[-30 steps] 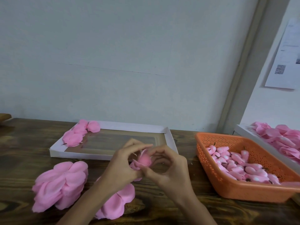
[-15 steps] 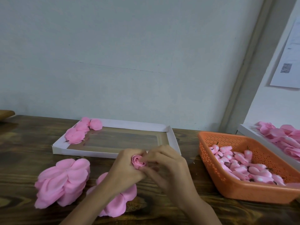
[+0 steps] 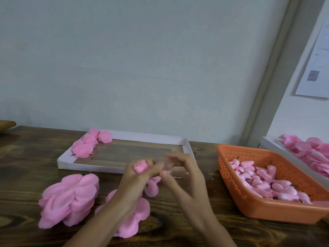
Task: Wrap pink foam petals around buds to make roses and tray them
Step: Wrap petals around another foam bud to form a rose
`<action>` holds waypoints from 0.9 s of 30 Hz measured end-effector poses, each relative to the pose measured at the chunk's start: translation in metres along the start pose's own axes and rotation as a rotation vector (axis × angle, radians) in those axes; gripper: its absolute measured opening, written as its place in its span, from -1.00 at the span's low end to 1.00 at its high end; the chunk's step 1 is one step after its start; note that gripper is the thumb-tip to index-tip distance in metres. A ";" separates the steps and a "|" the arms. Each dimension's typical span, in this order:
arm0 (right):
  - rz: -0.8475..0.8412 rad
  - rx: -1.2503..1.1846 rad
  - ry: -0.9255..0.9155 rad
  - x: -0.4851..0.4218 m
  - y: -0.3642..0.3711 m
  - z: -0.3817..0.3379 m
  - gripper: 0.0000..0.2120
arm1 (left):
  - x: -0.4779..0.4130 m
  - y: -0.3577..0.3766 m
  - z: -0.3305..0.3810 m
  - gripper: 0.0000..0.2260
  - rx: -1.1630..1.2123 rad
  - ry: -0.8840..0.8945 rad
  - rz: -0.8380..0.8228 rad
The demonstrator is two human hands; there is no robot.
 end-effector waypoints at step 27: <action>-0.087 -0.476 0.609 0.035 0.060 0.044 -0.76 | 0.021 0.020 0.000 -0.66 0.231 -0.147 -0.079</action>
Point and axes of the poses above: each hand's wrist, its own x-axis away from the middle knuckle, its own y-axis out of the palm, z = x × y, the point moved 10 cm from there along -x, towards the middle knuckle, and after that the axes turned 11 degrees about z, right-handed, at the moved point
